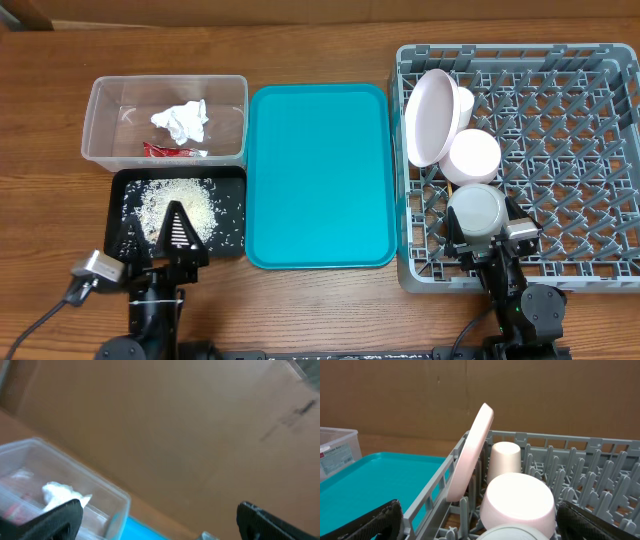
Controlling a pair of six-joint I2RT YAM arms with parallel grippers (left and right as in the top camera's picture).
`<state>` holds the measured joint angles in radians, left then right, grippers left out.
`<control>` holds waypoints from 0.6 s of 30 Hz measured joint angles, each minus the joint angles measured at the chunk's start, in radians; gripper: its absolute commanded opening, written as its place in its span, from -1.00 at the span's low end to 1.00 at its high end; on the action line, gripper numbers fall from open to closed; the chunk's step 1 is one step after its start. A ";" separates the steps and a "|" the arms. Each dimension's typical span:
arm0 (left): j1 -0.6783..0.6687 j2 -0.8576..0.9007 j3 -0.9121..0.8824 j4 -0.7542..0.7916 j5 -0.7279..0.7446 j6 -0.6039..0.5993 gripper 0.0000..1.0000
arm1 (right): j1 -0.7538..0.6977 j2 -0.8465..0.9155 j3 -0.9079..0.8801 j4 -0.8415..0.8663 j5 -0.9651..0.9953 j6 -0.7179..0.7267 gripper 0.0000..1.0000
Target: Sort waste into correct bins and load items into the dishwasher
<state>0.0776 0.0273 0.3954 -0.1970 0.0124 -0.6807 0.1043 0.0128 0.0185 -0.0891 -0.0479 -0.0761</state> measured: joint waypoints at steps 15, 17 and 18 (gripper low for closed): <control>0.000 -0.011 -0.352 0.256 0.047 0.015 1.00 | 0.000 0.000 0.000 0.000 0.000 0.000 1.00; 0.000 -0.011 -0.376 0.252 0.048 0.032 1.00 | 0.000 0.000 0.000 0.000 0.000 0.000 1.00; 0.000 -0.011 -0.381 0.243 0.048 0.039 1.00 | 0.000 0.000 0.000 0.000 0.000 0.000 1.00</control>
<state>0.0776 0.0158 0.0143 0.0456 0.0605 -0.6418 0.1043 0.0128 0.0185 -0.0891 -0.0479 -0.0757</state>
